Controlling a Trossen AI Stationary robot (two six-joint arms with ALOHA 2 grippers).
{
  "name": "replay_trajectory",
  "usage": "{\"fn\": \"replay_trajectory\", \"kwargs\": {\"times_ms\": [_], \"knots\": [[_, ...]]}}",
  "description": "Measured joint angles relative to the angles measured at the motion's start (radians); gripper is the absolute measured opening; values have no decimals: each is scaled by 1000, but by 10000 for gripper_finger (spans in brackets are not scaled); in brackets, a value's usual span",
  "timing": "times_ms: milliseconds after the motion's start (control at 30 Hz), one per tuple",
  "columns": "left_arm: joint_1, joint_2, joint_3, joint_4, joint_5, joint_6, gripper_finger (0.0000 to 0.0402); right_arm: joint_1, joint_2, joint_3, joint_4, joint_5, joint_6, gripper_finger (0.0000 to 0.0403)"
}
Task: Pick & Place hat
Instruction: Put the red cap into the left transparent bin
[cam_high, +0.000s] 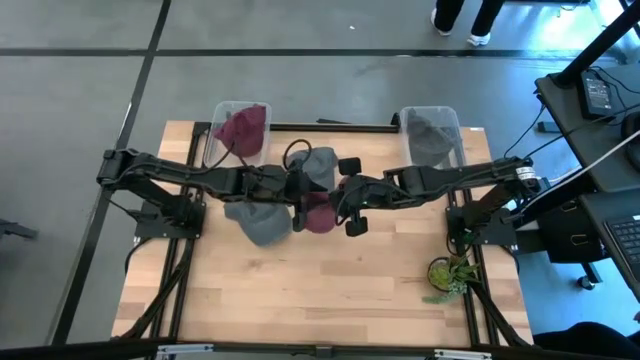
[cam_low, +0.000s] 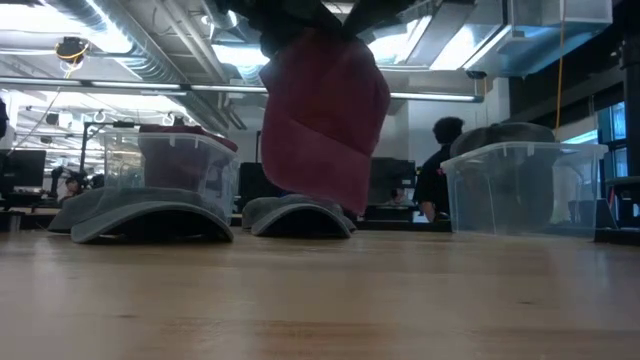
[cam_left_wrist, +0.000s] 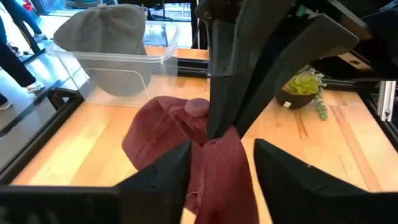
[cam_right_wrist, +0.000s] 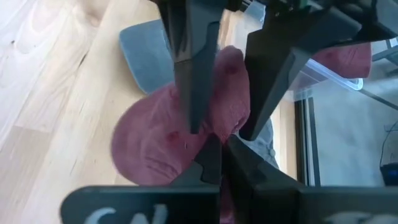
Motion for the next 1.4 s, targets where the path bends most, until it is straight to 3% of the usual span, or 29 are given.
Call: {"fn": "replay_trajectory", "kwargs": {"times_ms": [300,467,800,933,1167,1400], "knots": [[3,0,0,-20,0,26,13,0,0,0,-3,-1,15,6],[3,0,0,-18,1,30,10,4,0,0,-6,-2,21,29],[3,-14,-1,-24,-2,47,6,5,-12,0,-56,17,92,163],[3,-60,-1,-30,-4,48,6,14,-86,-13,-127,3,156,211],[-3,-171,0,-28,-5,61,5,91,-359,-321,125,72,175,242],[-6,-271,-1,-116,-90,58,5,105,-590,-712,510,-115,177,244]]}}
